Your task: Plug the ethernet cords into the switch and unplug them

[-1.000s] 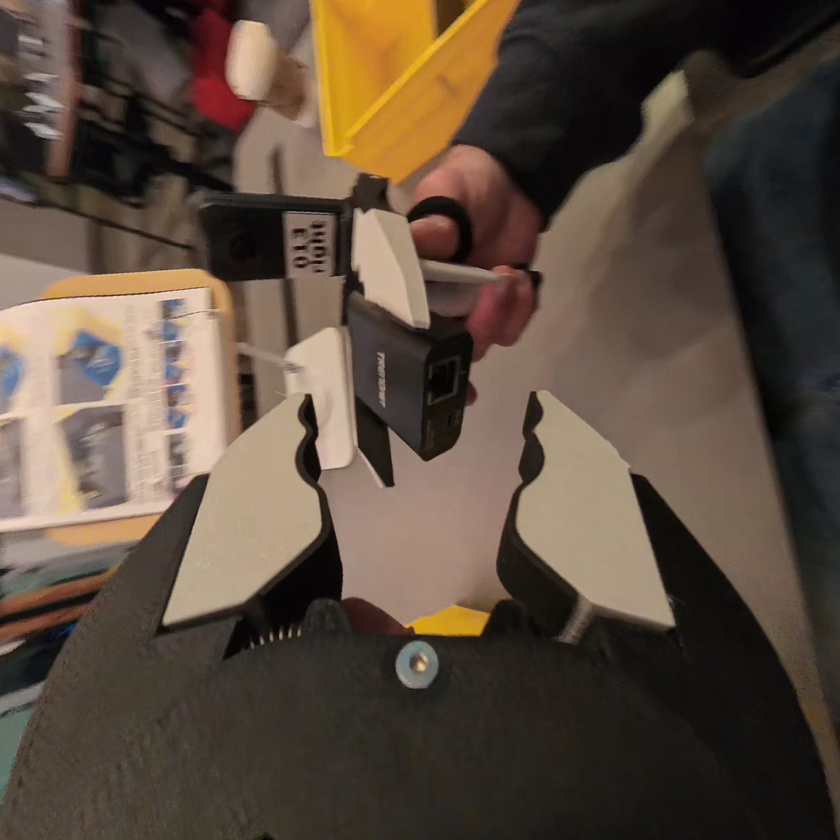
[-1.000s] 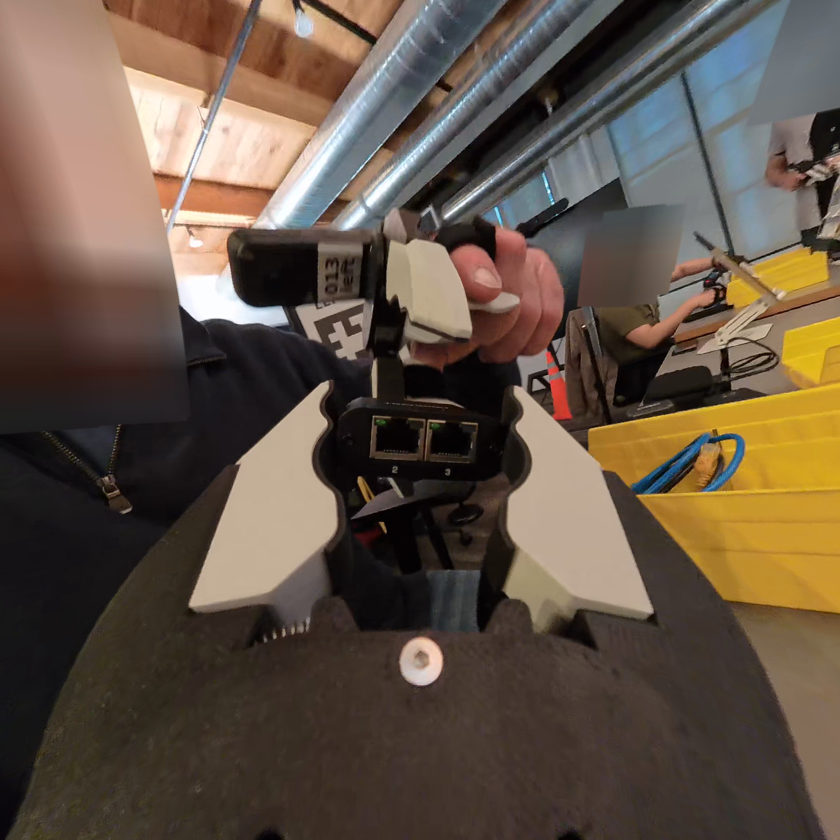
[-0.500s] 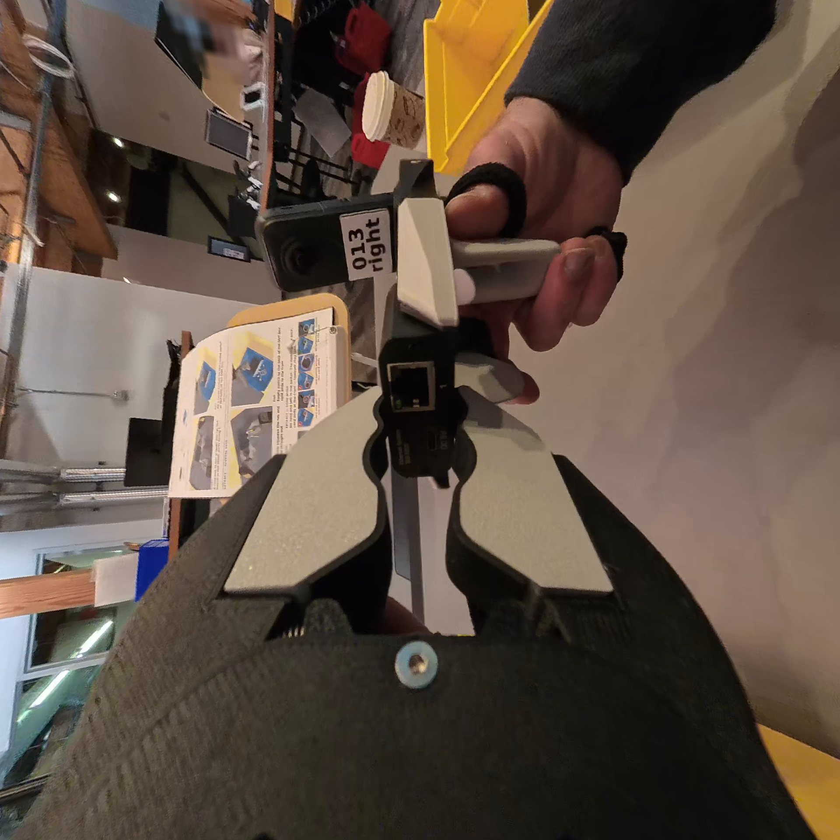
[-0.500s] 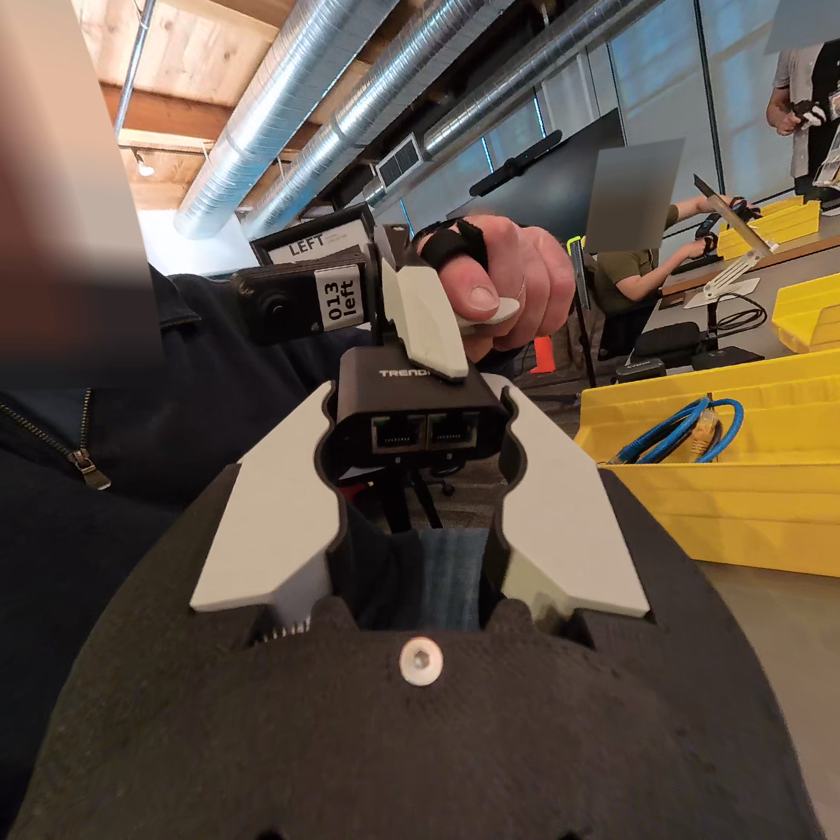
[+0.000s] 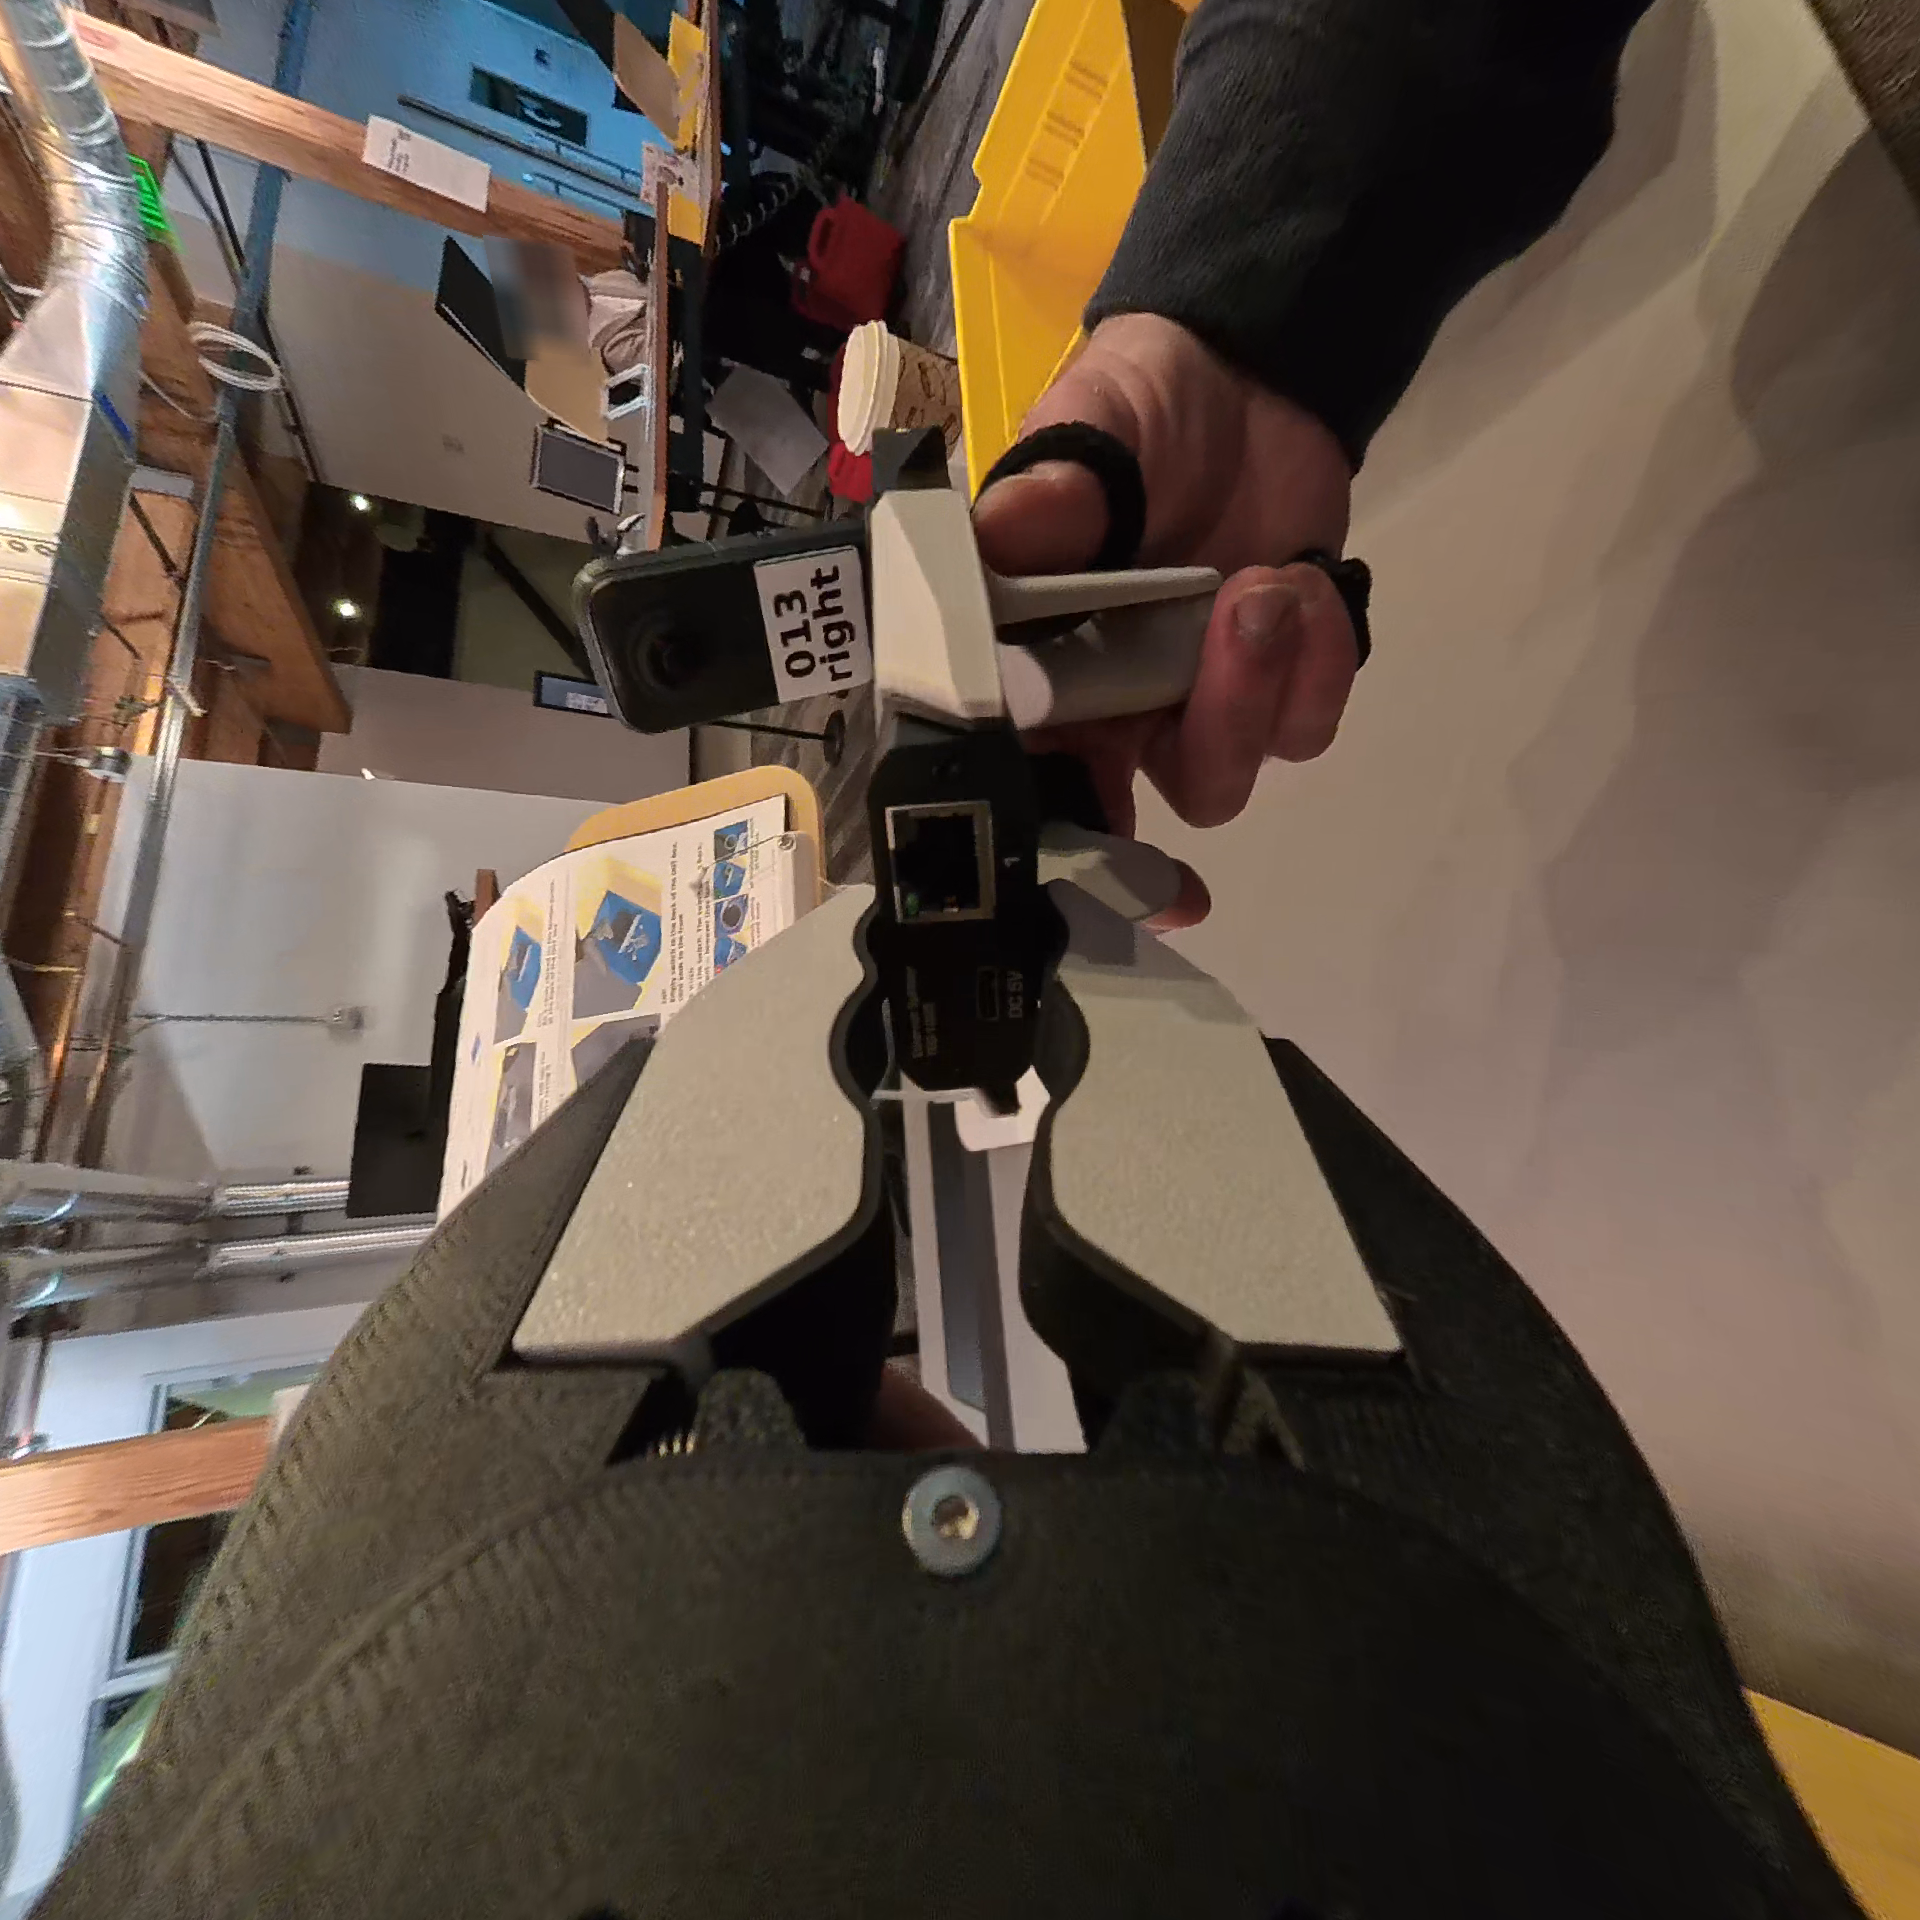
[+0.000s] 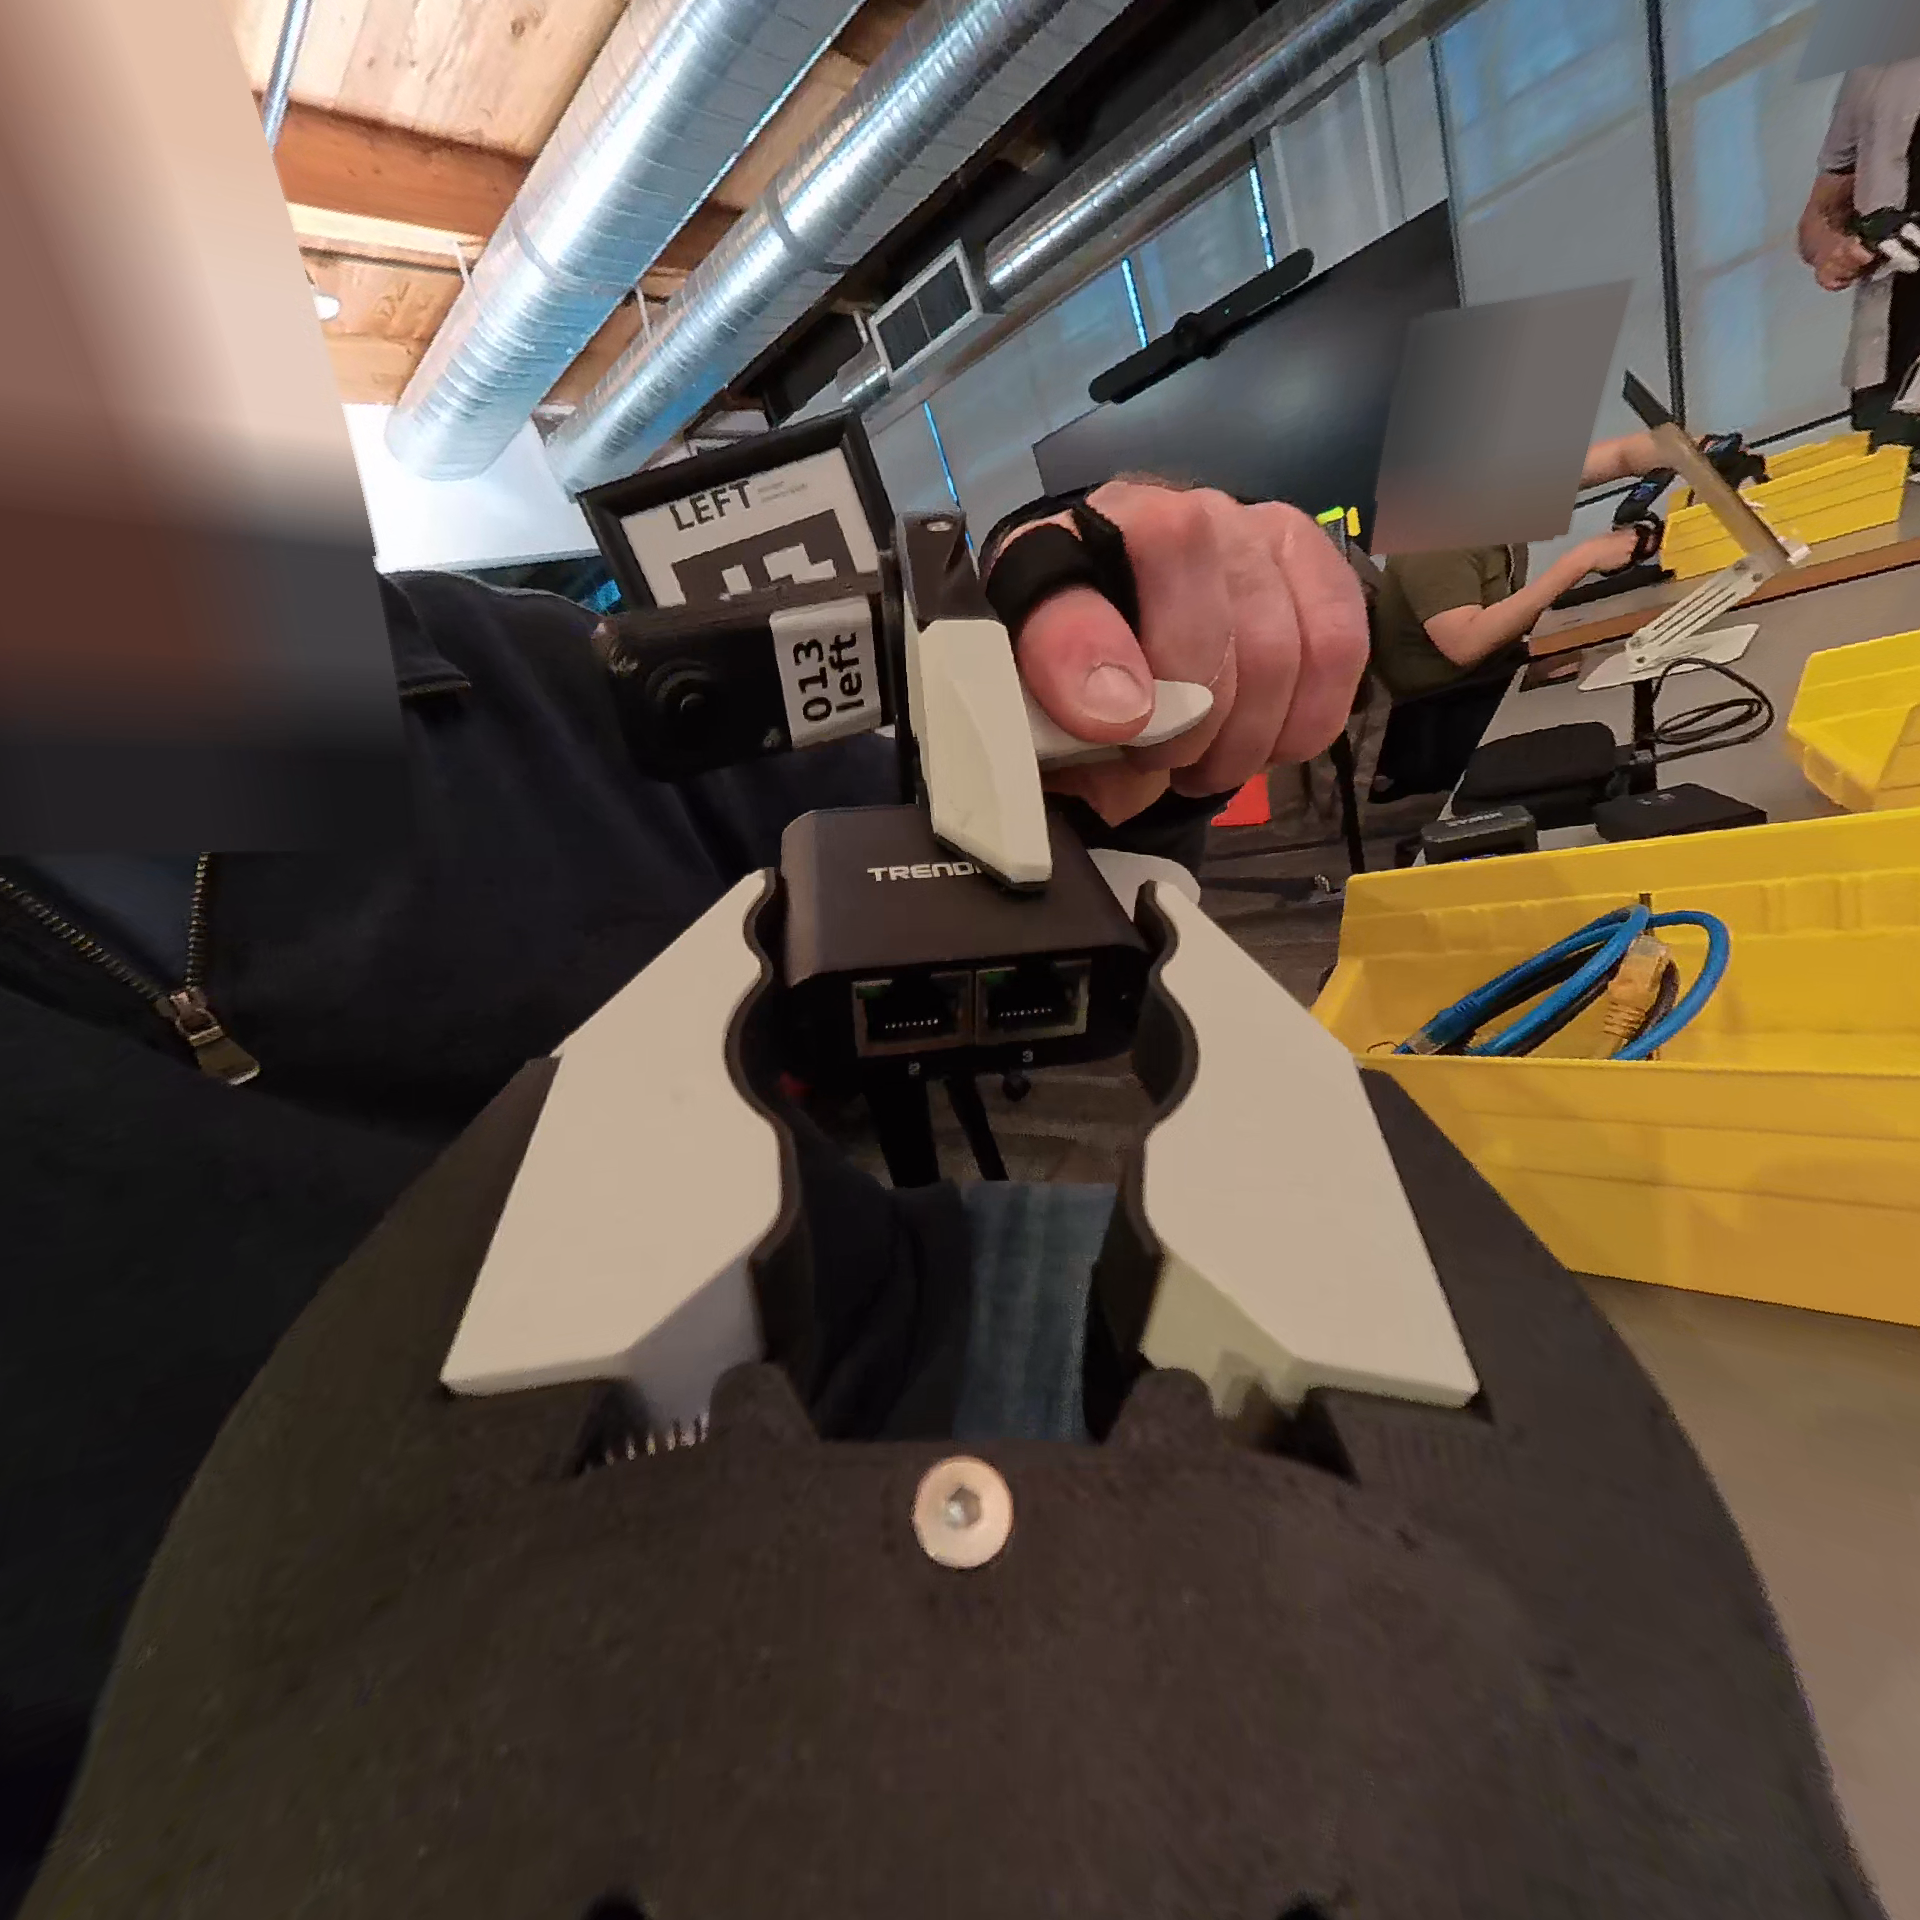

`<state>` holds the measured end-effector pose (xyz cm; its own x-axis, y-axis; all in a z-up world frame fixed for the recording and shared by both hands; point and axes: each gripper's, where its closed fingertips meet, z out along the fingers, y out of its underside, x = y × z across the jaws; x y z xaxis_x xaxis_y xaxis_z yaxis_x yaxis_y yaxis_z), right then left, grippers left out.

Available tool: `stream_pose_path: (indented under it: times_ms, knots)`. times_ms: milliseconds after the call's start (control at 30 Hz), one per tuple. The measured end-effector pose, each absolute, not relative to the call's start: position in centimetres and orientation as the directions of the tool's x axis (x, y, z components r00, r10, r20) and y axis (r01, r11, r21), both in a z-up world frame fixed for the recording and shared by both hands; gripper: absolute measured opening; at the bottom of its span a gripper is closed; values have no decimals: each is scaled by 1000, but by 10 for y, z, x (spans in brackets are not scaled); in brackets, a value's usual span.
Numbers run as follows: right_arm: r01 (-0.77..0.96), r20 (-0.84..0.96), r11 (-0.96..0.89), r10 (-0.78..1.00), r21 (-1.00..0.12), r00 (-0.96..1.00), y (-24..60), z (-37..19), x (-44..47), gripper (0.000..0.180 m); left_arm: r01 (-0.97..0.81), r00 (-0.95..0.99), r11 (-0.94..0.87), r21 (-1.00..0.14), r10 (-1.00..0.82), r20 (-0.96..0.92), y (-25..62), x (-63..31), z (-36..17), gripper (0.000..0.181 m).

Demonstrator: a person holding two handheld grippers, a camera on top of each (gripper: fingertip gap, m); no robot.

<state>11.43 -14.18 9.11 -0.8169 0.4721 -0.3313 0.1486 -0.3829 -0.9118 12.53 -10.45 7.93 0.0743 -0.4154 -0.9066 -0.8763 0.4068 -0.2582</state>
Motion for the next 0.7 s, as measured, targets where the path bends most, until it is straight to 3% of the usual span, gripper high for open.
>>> stream_pose_path:
  times_ms: [700]
  knots:
    - [172,-340,-369,457,-913,-822,-144,88,114,65,-872,79,416,-259,-402,-912,-107,122,79,24]
